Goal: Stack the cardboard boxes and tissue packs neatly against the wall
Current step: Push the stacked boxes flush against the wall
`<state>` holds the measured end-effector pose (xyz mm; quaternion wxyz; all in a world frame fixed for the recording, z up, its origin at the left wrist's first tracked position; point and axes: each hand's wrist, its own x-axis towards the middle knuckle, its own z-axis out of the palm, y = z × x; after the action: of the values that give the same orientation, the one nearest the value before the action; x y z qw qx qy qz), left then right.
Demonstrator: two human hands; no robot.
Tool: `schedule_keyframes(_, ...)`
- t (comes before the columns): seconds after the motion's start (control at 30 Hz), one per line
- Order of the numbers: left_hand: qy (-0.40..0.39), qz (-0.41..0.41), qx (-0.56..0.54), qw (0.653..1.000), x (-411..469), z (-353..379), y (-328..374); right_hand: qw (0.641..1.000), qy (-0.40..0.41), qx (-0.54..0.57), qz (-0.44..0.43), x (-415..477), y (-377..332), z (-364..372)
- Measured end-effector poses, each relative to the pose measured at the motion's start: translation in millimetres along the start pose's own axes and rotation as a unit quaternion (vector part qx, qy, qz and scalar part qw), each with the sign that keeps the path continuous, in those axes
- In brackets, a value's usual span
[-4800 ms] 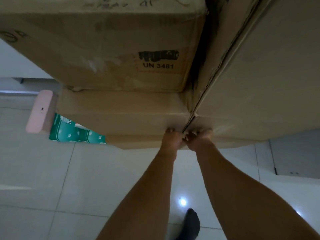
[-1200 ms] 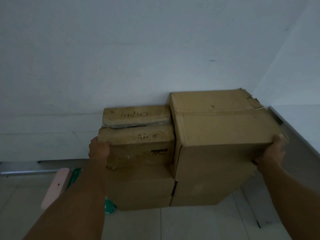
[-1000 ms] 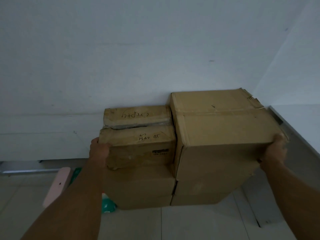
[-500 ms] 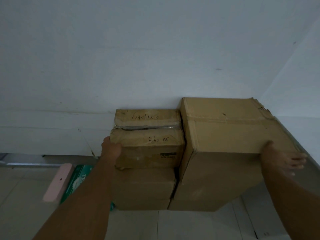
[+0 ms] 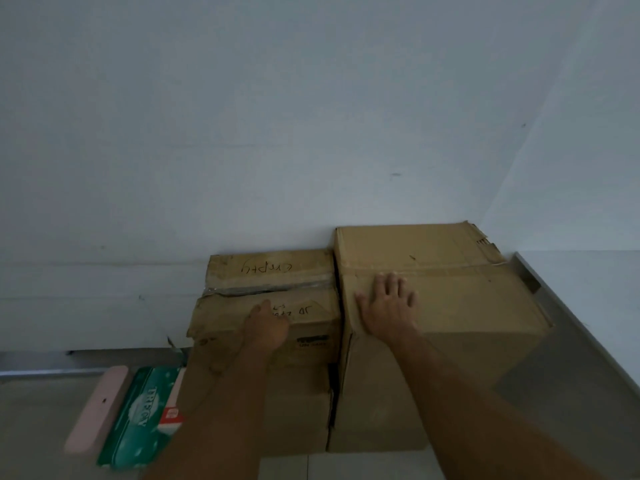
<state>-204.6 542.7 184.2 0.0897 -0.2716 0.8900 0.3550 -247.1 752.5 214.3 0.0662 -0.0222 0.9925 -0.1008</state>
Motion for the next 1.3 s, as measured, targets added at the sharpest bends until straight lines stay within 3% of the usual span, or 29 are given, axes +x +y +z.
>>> schedule_keyframes(0.23, -0.062, 0.057, -0.025, 0.996, -4, 15, 28, 1.0, -0.003, 0.001, -0.01, -1, -7, 8)
schedule_keyframes(0.5, -0.05, 0.154, 0.18, 0.97, 0, 23, 7, 1.0, 0.019, -0.01, -0.019, 1, -8, 13)
schedule_keyframes(0.63, -0.036, 0.187, 0.195, 0.962, -1, 22, -13, 0.999, 0.023, -0.016, -0.017, 3, -10, 15)
schedule_keyframes(0.9, -0.014, 0.159, 0.235, 0.959, -13, -15, -45, 1.0, 0.014, 0.0, -0.018, -7, -12, 6)
schedule_keyframes(1.03, -0.043, 0.131, 0.205, 0.969, -16, -51, -53, 1.0, -0.006, 0.012, -0.022, -23, -22, 0)
schedule_keyframes(1.3, -0.032, 0.124, 0.214, 0.968, -28, -142, 19, 0.994, -0.034, 0.102, 0.004, -25, -53, -71)
